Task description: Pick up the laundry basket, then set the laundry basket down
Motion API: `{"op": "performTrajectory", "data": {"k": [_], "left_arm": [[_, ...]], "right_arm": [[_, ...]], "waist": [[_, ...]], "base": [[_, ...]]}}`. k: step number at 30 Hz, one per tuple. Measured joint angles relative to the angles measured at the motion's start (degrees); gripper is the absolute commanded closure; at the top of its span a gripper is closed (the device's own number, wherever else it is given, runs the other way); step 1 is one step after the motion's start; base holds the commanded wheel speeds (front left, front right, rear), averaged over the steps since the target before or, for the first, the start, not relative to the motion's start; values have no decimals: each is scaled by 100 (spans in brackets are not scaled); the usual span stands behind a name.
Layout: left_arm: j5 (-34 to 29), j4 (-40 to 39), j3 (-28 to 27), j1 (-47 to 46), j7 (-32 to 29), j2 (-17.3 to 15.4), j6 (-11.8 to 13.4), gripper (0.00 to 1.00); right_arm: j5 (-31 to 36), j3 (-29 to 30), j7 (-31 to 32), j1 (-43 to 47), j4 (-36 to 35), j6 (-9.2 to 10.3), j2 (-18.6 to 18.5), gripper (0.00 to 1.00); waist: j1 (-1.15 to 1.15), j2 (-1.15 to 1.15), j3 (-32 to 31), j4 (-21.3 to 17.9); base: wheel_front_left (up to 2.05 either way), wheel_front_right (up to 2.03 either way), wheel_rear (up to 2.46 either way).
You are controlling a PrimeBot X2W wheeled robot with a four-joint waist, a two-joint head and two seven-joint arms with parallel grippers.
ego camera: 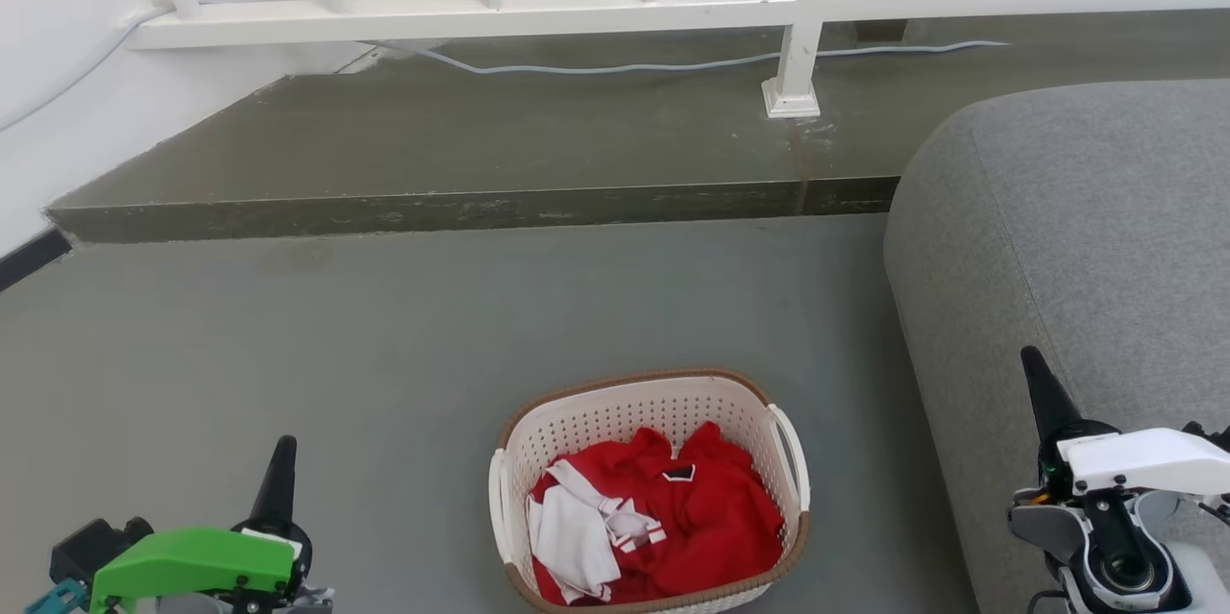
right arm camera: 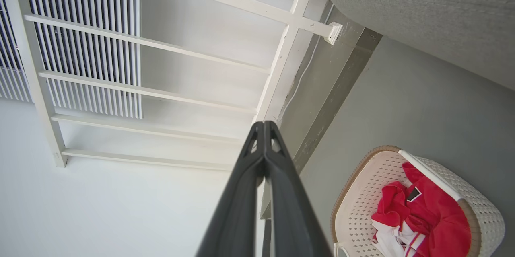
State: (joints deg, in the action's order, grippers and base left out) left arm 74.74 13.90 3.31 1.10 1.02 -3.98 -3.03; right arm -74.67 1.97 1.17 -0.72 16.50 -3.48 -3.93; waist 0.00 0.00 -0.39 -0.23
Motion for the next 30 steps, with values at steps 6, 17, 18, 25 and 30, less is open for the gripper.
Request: {"op": "performTrajectory", "data": {"k": [6,17,18,25,30], "left_arm": [[468,19,-99,-72,-99,-9,-87,100],[1269,51,-231,-227,-252,-21,-209,100],[1366,52,-245,-240,-257,-23,-241,100],[1972,86,-349,-302,-400,-40,-355,100],[2042,102,-360,-368,-400,-41,-360,100]], "right_arm": [[-392,131,118,-41,-1,-75,35,100],[-1069,341,301,-157,-4,-208,87,100],[-1126,363,327,-159,-4,-218,96,100],[-1682,527,464,-256,-9,-310,147,100],[-1716,543,494,-258,-9,-324,159,100]], "waist": [[0,0,13,5],[0,0,36,14],[0,0,38,14],[0,0,56,21],[0,0,56,21]], "base": [[0,0,0],[0,0,0],[0,0,0],[0,0,0],[0,0,0]]}}
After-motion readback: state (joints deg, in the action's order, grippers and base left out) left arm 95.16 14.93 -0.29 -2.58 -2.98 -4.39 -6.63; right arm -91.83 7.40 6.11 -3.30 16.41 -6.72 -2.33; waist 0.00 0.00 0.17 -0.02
